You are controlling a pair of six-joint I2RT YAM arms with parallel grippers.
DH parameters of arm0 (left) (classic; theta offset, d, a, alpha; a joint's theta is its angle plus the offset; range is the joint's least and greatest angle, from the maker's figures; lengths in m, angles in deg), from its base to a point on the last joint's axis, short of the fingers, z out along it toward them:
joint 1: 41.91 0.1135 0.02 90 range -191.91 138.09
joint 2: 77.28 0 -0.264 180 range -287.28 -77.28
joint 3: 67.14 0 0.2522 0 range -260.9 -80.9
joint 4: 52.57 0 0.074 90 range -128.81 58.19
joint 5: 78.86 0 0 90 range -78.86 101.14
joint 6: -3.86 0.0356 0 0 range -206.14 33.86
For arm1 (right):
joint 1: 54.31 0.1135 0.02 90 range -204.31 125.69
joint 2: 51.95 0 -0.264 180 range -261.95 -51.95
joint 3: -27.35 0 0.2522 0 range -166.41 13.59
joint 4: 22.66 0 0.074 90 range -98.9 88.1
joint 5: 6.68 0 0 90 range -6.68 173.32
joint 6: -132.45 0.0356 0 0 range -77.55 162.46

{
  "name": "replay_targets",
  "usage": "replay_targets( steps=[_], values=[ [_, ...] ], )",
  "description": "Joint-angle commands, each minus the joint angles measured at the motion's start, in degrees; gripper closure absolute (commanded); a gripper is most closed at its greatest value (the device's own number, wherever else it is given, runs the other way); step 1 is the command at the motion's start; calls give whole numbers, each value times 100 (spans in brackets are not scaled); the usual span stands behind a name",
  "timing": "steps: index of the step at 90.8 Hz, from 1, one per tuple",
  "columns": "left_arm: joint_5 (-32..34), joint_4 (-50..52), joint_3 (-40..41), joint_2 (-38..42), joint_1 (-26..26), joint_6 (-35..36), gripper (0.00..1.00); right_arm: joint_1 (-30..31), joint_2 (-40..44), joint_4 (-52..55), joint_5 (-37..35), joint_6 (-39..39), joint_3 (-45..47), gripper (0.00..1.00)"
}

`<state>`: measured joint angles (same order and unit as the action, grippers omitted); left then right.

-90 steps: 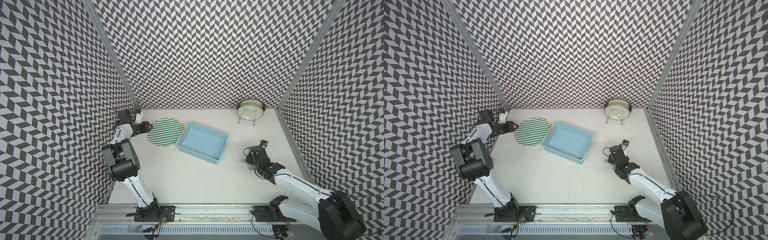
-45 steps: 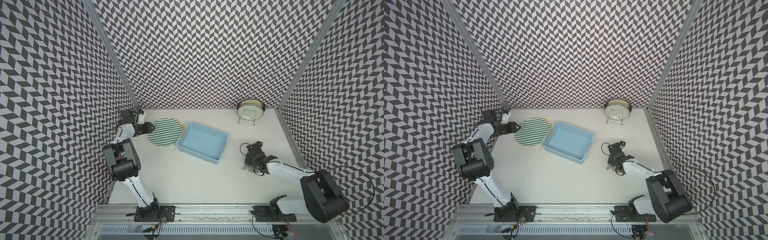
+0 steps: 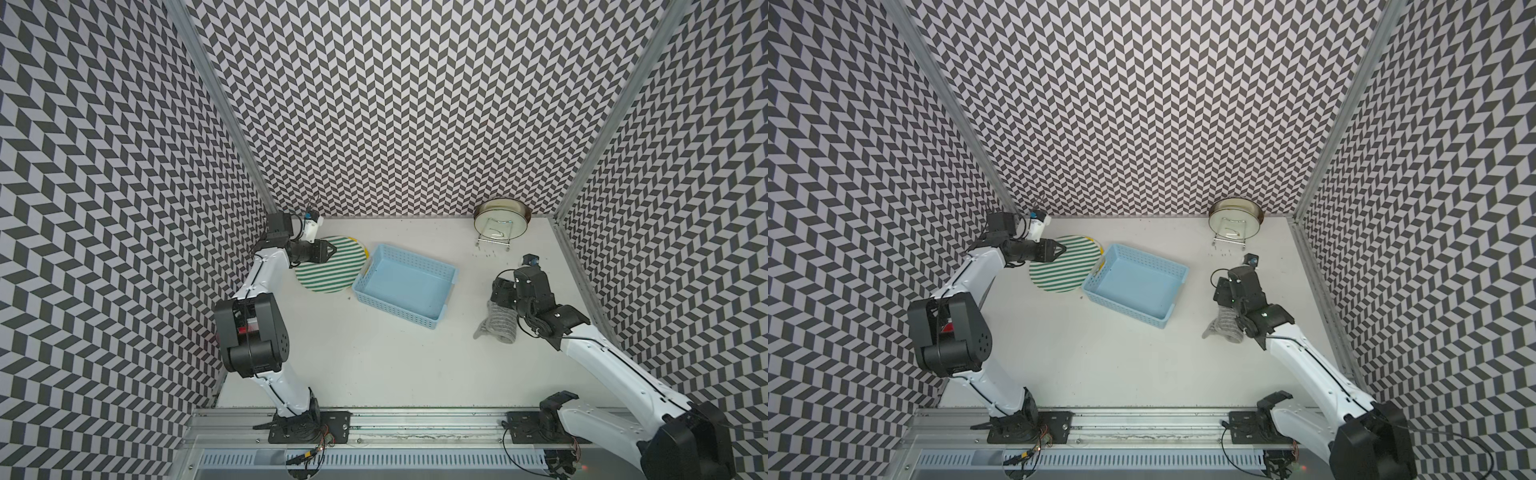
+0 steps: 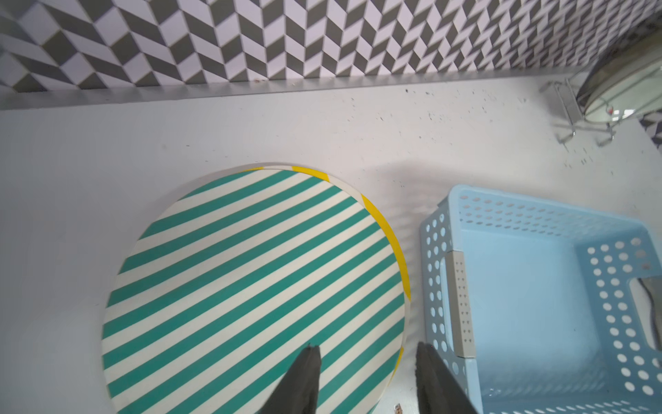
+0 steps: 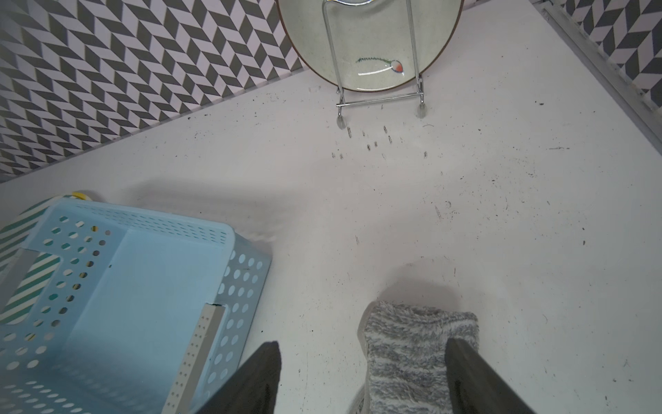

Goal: Wipe the wet plate dry
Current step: Place the towel at the center of the board, then adjust the bin at the center of the board.

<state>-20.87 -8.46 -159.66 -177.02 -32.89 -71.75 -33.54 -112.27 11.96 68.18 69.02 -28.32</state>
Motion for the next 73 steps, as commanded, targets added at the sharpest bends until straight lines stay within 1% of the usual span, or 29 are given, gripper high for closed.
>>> replay_targets(
  steps=[1,11,25,42,47,51,55,65,73],
  values=[
    [290,-346,142,-46,-269,105,61,-38,199,-371,313,-180,155,24],
    [471,-386,226,-99,-583,142,62,-38,215,-532,546,-79,271,24],
    [811,-539,514,-89,-944,146,61,-33,194,-487,539,-38,341,24],
    [1479,-912,805,-84,-1051,11,61,-38,355,-475,625,-31,434,24],
    [1623,-1009,854,-45,-1058,-20,66,-38,413,-529,620,-41,506,25],
    [1710,-1066,893,-24,-1078,-25,82,-38,461,-580,574,-36,576,25],
    [1814,-1098,931,-6,-1127,-14,90,-45,503,-631,540,-41,649,25],
    [2034,-1118,1039,-32,-1319,57,91,-38,555,-684,510,-46,736,25],
    [2028,-1066,1131,-90,-1478,92,89,-38,541,-648,493,-41,719,25]
  ],
)
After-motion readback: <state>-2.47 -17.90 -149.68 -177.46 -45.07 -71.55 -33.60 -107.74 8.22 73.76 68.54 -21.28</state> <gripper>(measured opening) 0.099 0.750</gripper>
